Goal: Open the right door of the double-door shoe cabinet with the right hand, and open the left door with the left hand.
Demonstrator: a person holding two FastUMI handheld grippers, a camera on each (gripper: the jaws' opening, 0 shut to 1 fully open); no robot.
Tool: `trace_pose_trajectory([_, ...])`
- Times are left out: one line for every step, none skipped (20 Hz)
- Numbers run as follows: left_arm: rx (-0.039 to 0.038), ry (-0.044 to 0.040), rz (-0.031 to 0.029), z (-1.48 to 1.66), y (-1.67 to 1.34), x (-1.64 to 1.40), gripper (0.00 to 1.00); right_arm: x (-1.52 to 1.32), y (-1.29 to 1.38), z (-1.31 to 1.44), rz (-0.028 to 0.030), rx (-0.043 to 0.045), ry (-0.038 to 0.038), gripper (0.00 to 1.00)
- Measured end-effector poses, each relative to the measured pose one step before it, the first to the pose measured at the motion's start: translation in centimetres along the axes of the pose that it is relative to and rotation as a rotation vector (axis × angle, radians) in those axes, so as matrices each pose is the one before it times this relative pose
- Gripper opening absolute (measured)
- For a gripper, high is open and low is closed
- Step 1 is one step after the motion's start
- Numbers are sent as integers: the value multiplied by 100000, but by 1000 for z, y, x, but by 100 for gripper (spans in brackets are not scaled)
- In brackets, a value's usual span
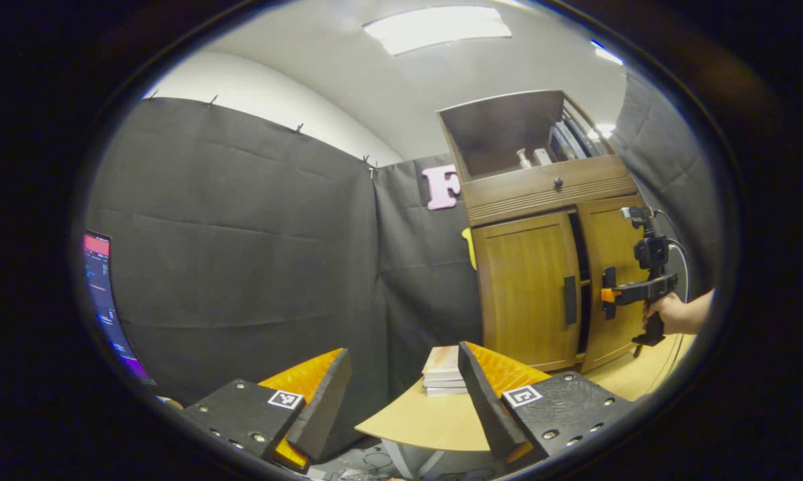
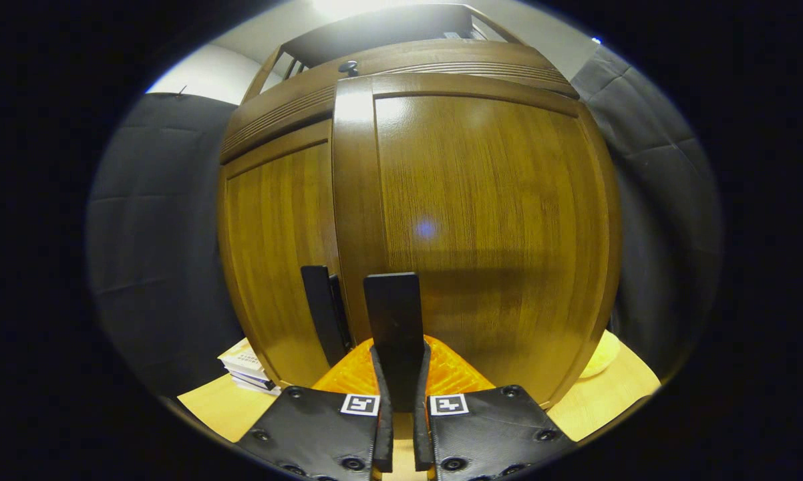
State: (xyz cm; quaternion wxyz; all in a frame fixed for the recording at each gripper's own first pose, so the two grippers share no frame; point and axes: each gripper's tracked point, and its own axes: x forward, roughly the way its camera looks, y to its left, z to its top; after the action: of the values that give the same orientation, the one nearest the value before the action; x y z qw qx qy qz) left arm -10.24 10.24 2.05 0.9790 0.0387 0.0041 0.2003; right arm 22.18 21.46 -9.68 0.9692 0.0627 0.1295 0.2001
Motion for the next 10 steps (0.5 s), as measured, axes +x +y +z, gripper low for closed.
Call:
trace_pose_trajectory([-275, -295, -1131, 74, -588, -275, 94, -421, -15, 60, 496, 313, 174, 14])
trace_pose_trajectory([-221, -240, -1140, 128, -568, -60, 94, -492, -103, -177, 500, 68, 260, 10])
trace_pose_trajectory([-187, -309, -1082, 6, -366, -286, 94, -502, -122, -44, 537, -75, 134, 17])
trace_pose_trajectory([-311, -240, -1120, 84, -365, 57, 94, -418, -61, -155, 508, -194, 265, 17])
trace_pose_trajectory([-383, -150, -1172, -47, -373, 71, 94, -474, -168, 24, 360, -61, 180, 17])
trace_pose_trajectory([-351, -15, -996, -74, -430, 106, 94, -554, -147, -29, 457, -32, 405, 17])
trace_pose_trajectory([-370, -1, -968, 27, -243, 175, 94, 202, 113, 70, 334, 185, 119, 13])
trace_pose_trajectory([-425, -44, -1015, -43, -338, 185, 94, -207, -37, 92, 215, 95, 163, 13])
trace_pose_trajectory([-385, 43, -1091, -55, -438, 83, 94, -397, -137, 297, 37, -129, 119, 17])
trace_pose_trajectory([-288, -16, -998, 88, -437, 203, 94, -735, -222, 382, -28, -209, 84, 17])
